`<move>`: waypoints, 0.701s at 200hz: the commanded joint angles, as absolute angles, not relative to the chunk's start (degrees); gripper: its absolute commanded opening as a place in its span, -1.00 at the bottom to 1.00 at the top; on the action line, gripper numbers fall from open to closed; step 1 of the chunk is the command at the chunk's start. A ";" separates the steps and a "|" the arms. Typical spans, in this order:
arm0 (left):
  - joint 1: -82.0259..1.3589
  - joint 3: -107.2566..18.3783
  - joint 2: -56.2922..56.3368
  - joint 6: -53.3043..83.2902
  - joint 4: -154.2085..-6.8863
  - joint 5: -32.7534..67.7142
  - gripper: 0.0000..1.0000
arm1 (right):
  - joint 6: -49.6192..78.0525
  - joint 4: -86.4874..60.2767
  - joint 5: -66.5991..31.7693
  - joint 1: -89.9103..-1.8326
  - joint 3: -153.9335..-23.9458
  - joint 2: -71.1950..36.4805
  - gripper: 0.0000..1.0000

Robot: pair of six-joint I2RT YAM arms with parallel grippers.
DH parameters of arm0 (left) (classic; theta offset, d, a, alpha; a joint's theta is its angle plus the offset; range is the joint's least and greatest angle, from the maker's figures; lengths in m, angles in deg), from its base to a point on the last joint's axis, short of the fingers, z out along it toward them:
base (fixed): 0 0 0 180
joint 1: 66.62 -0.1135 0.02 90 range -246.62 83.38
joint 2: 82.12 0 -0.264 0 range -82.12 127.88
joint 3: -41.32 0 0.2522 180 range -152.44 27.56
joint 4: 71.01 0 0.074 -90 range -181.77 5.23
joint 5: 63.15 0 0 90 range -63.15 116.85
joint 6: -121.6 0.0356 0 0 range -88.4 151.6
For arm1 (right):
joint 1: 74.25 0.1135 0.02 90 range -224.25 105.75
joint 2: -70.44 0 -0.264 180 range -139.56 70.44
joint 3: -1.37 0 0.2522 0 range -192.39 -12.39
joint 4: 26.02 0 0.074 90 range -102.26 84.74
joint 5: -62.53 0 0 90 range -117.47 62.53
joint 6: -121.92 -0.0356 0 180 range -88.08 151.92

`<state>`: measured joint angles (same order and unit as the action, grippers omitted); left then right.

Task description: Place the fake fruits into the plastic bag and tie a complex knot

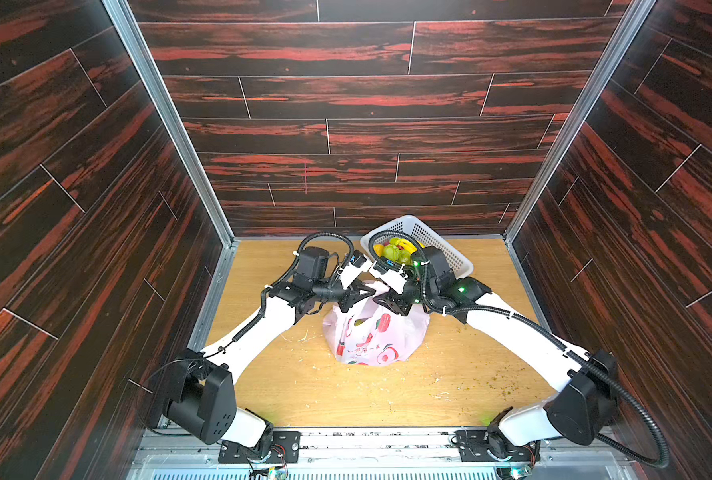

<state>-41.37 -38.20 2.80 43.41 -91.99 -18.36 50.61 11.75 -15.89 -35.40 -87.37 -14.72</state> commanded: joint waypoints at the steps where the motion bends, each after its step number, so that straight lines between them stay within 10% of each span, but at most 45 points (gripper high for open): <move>1: -41.13 -37.74 1.20 45.14 -91.62 -17.86 -1.00 | 50.27 11.87 -14.86 -35.56 -88.15 -15.94 -0.25; 65: -41.13 -37.93 1.36 44.99 -91.72 -16.69 -1.00 | 50.11 11.65 -16.01 -35.58 -87.53 -15.42 -1.00; 97: -41.39 -37.67 -0.88 44.09 -93.02 -11.41 -0.20 | 50.46 11.15 -18.16 -35.57 -86.59 -14.51 -1.00; 140: -41.83 -32.08 -5.21 41.86 -92.52 -4.65 -0.03 | 50.81 8.36 -20.09 -35.58 -84.56 -11.95 -1.00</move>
